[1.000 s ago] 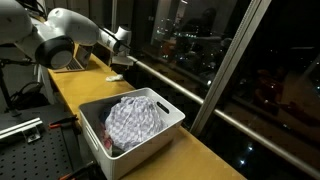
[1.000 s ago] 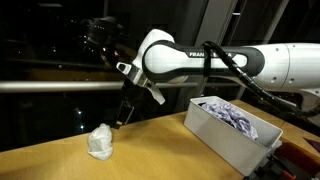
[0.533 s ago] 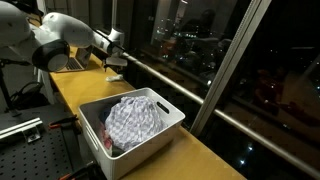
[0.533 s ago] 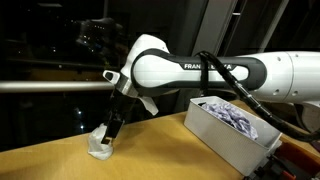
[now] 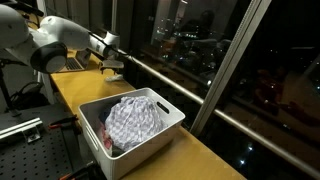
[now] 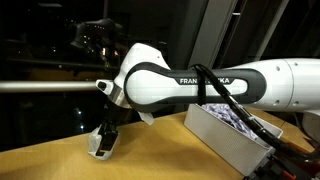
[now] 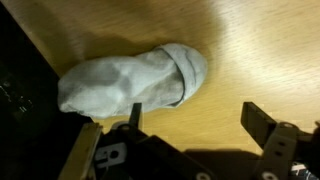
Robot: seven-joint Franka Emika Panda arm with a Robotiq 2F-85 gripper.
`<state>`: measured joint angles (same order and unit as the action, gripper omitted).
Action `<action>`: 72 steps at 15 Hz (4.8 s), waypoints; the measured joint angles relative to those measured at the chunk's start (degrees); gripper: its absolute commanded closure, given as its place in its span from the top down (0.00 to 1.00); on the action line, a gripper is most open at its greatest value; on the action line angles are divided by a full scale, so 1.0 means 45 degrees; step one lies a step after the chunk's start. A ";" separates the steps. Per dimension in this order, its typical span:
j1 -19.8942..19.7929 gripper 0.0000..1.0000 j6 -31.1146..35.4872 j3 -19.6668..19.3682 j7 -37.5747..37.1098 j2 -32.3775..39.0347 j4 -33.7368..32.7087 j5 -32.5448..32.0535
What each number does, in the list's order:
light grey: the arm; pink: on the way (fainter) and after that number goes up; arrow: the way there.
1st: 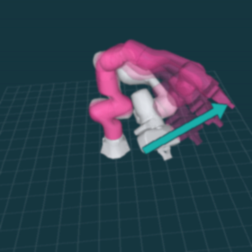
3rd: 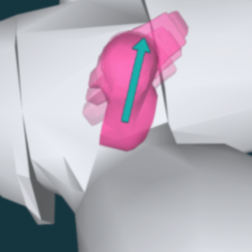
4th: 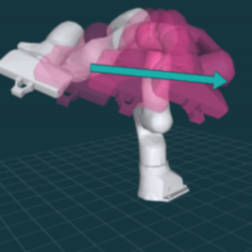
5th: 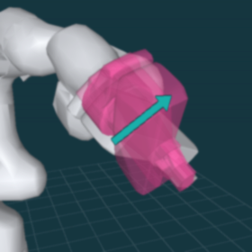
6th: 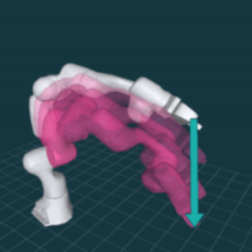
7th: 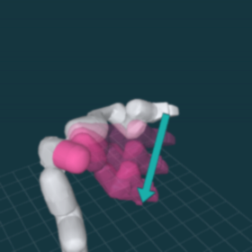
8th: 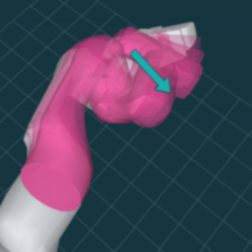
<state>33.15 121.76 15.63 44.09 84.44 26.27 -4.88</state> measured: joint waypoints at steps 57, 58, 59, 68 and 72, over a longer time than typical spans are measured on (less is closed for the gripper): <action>-0.1785 0.01 -0.2368 -0.1527 -0.0563 -0.1898 -0.0237 0.0344; -0.1842 0.01 -0.2704 -0.1786 -0.0909 -0.2172 -0.0234 0.0262; -0.1917 0.01 -0.3189 -0.2071 -0.1288 -0.2434 -0.0225 0.0106; -0.2222 0.01 -0.8104 -0.4109 -0.4235 -0.4147 -0.0179 -0.2004; -0.2236 0.01 -1.0454 -0.4912 -0.5195 -0.4934 -0.0152 -0.2907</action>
<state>23.09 74.71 -6.47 20.71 62.23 25.59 -17.97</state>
